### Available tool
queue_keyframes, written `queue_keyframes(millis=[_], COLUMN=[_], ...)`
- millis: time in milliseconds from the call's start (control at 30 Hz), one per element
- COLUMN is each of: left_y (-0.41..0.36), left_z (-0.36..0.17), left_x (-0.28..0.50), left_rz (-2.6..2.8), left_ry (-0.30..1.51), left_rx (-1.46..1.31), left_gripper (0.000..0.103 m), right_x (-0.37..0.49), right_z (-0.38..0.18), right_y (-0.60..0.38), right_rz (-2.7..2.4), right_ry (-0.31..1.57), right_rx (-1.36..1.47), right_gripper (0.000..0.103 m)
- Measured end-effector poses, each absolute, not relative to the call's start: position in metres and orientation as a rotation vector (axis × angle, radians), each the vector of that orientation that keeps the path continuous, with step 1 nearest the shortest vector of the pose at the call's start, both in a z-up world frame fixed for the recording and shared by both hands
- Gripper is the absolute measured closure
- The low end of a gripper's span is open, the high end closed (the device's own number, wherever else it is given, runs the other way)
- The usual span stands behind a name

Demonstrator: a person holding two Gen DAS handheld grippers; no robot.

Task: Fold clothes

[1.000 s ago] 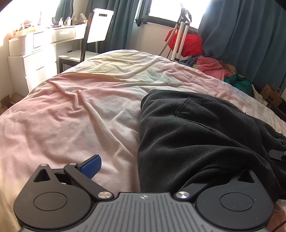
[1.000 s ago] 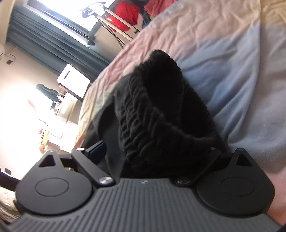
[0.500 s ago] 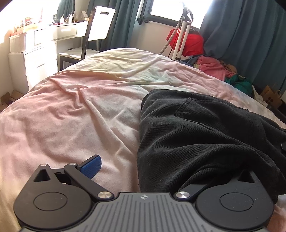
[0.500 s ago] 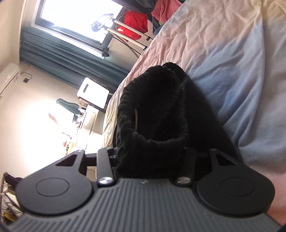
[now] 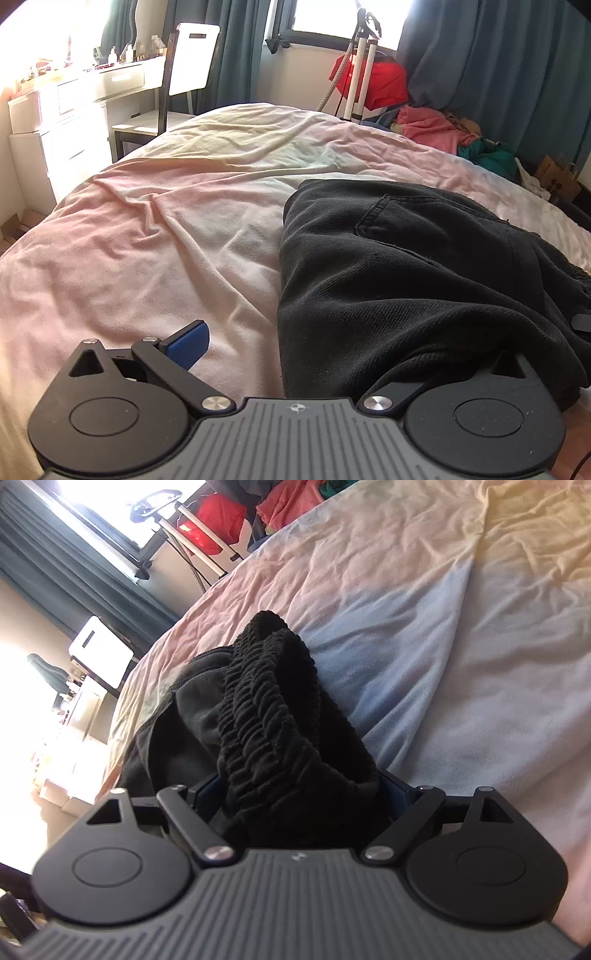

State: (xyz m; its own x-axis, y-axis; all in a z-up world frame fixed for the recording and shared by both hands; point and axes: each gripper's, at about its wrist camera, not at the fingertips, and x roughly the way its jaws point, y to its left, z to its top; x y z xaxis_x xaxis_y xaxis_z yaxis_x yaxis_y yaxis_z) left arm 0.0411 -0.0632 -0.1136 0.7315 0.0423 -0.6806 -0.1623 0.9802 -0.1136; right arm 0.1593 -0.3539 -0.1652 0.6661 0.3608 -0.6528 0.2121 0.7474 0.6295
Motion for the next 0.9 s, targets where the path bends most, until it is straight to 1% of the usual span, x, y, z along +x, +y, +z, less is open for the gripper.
queue_keyframes(millis=[200,233,333,433,533,667,767,867,900], left_y=[-0.063,-0.062,-0.06,-0.058,-0.054,-0.046,-0.045,-0.052,-0.052], left_z=[-0.113,-0.114,-0.115,-0.115,-0.117,-0.12,-0.122,-0.121,-0.119], left_x=[0.042,0.043,0.044,0.045,0.046,0.049,0.051,0.052,0.051], left_rz=[0.109,0.108,0.106,0.107,0.112,0.111,0.088,0.065,0.049], left_ry=[0.754,0.757,0.766,0.772,0.781,0.805,0.833,0.862,0.877], left_rx=[-0.169,-0.173,-0.187,-0.203,-0.231,-0.287,-0.306,-0.245,-0.243], left_gripper=[0.0,0.0,0.0,0.0,0.0,0.0,0.0,0.001,0.001], right_x=[0.157,0.159,0.166,0.166,0.154,0.147,0.155,0.167,0.169], right_z=[-0.175,-0.18,-0.198,-0.191,-0.164,-0.145,-0.16,-0.18,-0.183], right_y=[-0.354,-0.355,-0.364,-0.362,-0.35,-0.35,-0.353,-0.342,-0.338], right_rz=[0.102,0.104,0.132,0.184,0.293,0.371,0.302,0.234,0.221], right_ry=[0.885,0.894,0.931,0.897,0.785,0.688,0.759,0.85,0.863], right_rx=[0.774,0.786,0.927,0.969,0.914,0.929,0.936,0.86,0.831], right_gripper=[0.014,0.005,0.0,0.0,0.0,0.0,0.0,0.0,0.005])
